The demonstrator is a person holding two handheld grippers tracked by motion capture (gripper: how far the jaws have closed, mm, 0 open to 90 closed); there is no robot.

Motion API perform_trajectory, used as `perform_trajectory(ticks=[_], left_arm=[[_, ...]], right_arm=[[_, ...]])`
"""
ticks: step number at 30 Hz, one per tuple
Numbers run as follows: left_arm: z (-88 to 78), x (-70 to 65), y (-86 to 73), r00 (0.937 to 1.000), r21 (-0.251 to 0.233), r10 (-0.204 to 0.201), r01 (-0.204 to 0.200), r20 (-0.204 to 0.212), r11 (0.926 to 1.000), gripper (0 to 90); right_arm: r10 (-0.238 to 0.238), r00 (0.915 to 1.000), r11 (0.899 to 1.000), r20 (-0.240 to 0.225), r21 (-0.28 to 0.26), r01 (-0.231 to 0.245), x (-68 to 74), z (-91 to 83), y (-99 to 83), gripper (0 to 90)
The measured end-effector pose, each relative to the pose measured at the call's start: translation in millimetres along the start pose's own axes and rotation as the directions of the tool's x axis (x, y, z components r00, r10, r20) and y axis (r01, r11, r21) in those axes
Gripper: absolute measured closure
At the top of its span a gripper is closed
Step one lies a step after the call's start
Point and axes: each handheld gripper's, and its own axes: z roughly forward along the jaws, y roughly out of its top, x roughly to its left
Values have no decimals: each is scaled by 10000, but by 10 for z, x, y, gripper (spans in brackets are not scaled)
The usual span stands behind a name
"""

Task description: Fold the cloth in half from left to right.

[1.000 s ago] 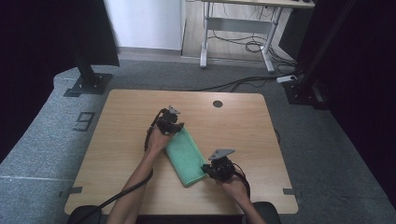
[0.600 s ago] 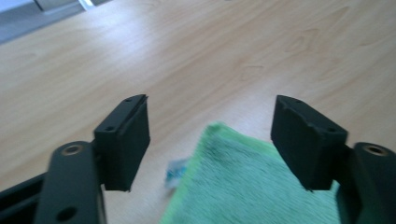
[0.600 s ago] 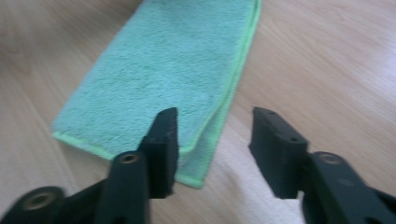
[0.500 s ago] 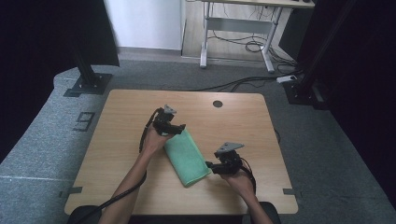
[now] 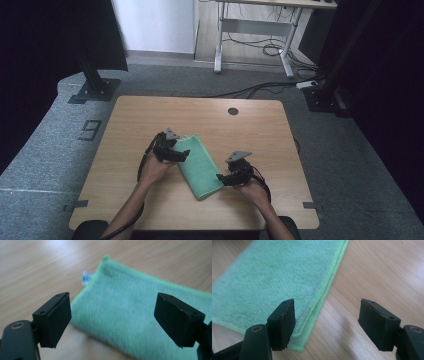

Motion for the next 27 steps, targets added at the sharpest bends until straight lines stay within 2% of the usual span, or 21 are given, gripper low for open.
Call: perform_trajectory(ticks=[5, 9, 13, 15, 16, 19, 23, 27], left_arm=[[-83, -79, -204, 10000, 113, 13, -12, -70, 9999, 142], [-101, -152, -301, 10000, 261, -19, 20, -33, 9997, 142], [-66, -224, -366, 10000, 479, 25, -21, -74, 9989, 142], [-11, -254, -411, 9990, 754, 246, -218, -362, 9969, 142], [5, -252, -425, 9984, 866, 358, -320, -429, 9957, 142], [35, -234, -460, 9994, 824, 46, -18, -337, 9966, 141], [60, -202, -450, 9996, 817, -18, 39, -265, 9966, 136], [110, -143, -430, 9996, 742, -214, 225, -160, 9970, 119]], right_arm=[[36, 10000, 9998, -65, 170, -35, -40, 9, -70, 278], [-19, 9998, 9994, -174, 346, 25, -58, 26, -159, 274], [-206, 9996, 9991, -167, 372, 212, -47, 29, -163, 278], [-249, 9996, 9989, -165, 386, 255, -46, 29, -163, 279], [-282, 9995, 9989, -154, 376, 288, -39, 30, -170, 286], [-149, 9997, 9994, -194, 310, 155, -29, 22, -198, 291], [-11, 9996, 9996, -275, 282, 18, -11, 12, -222, 292], [-27, 9992, 9997, -393, 232, 36, 76, -7, -251, 291]])
